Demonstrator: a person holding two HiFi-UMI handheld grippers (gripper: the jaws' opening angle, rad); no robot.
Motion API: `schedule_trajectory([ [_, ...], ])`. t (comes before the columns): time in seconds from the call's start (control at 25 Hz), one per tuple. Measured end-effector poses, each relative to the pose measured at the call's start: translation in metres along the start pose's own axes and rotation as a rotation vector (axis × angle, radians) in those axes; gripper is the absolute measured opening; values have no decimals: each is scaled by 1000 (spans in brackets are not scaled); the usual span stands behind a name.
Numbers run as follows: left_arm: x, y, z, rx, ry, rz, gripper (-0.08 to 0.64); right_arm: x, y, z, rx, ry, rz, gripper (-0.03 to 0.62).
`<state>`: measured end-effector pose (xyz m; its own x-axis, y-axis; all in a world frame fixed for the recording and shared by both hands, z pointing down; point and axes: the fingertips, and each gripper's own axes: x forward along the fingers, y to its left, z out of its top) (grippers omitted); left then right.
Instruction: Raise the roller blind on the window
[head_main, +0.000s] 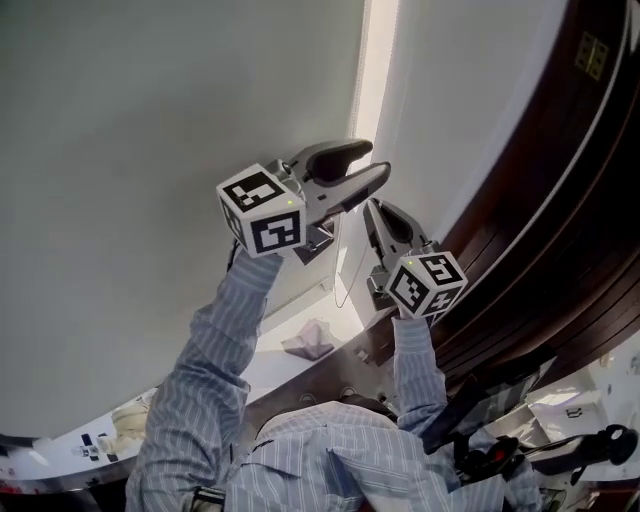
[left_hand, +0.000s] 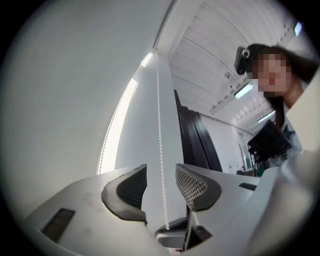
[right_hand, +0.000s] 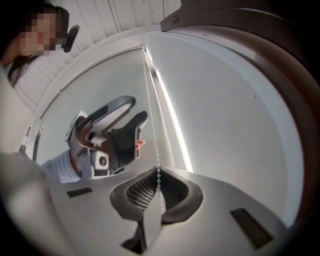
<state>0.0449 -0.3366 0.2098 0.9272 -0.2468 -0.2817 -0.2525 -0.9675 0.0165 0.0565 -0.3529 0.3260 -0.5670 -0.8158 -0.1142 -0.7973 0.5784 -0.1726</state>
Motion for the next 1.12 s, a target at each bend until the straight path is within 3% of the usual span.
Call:
schedule_trajectory([
  [0.08, 21, 5, 7, 25, 32, 14, 157, -3, 2, -1, -1, 6, 5, 8],
  [0.2, 32, 2, 22, -60, -25, -12, 152, -8, 4, -2, -6, 20, 12, 8],
  [0.36, 37, -1, 30, -6, -30, 2, 17, -13, 6, 1, -6, 16, 19, 9],
  [0.56, 36, -8, 26, -42, -47, -20, 9, -19, 6, 0, 5, 7, 23, 9],
  [0.96, 9, -11, 23, -55, -102, 58, 6, -29, 30, -8, -31, -25, 37, 8],
  [1.12, 9, -15, 14, -56, -73, 75, 5, -35, 29, -16, -31, -14, 31, 6],
])
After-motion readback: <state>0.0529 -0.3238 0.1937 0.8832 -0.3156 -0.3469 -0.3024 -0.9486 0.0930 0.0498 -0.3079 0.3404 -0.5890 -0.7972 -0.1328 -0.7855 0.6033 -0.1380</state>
